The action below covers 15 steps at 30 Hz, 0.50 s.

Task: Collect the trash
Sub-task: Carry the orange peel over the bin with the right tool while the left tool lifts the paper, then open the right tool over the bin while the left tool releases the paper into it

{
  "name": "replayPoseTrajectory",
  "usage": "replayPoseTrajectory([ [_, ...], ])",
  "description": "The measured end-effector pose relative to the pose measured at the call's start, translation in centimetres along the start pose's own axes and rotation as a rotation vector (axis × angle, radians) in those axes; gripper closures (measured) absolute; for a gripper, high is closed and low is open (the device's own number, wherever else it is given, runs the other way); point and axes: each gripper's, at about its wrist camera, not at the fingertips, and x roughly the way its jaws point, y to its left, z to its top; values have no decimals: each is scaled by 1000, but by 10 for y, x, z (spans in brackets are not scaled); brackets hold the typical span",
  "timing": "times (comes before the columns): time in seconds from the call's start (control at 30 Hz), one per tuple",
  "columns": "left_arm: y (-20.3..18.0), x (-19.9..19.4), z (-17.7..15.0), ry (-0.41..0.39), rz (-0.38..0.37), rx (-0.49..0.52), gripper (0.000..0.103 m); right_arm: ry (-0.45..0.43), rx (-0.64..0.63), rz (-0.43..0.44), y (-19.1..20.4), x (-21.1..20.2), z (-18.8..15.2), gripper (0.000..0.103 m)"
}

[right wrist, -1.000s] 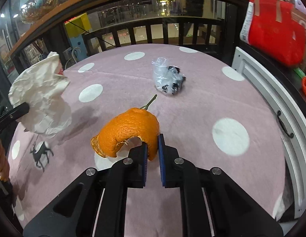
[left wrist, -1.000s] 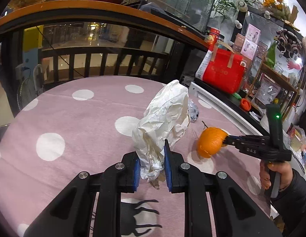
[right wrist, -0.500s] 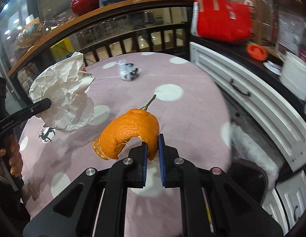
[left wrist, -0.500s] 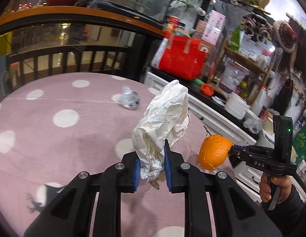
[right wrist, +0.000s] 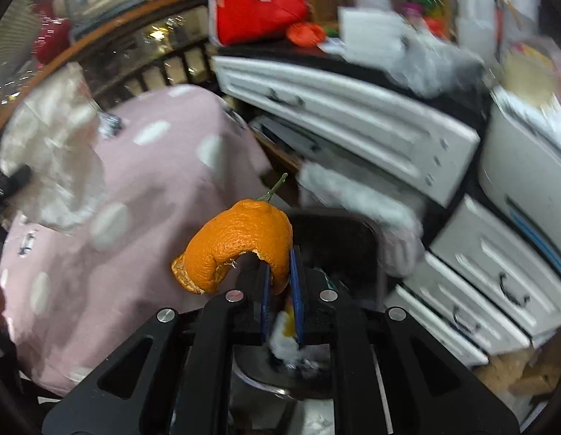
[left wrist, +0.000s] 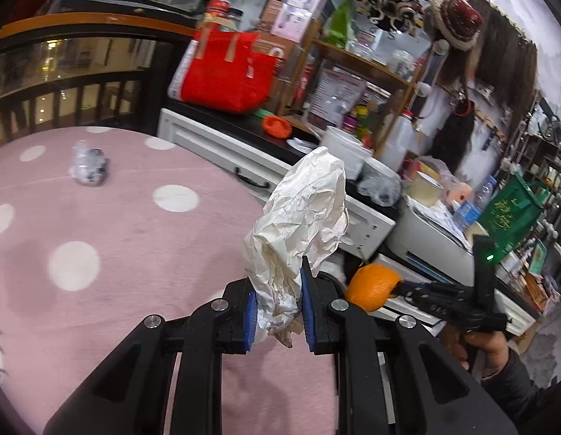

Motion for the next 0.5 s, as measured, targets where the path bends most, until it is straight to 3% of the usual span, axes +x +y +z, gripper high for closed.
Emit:
replayPoseTrajectory([
  [0.17, -29, 27, -4, 48, -41, 23, 83, 124, 53, -64, -26, 45, -26, 91],
  [0.27, -45, 42, -11, 83, -48, 45, 83, 163, 78, -90, -35, 65, -39, 80],
  [0.37, -58, 59, -19, 131, -55, 59, 83, 161, 132, -79, -45, 71, -47, 49],
  [0.5, -75, 83, -31, 201, -57, 88, 83, 113, 166, -108, -58, 55, -46, 47],
])
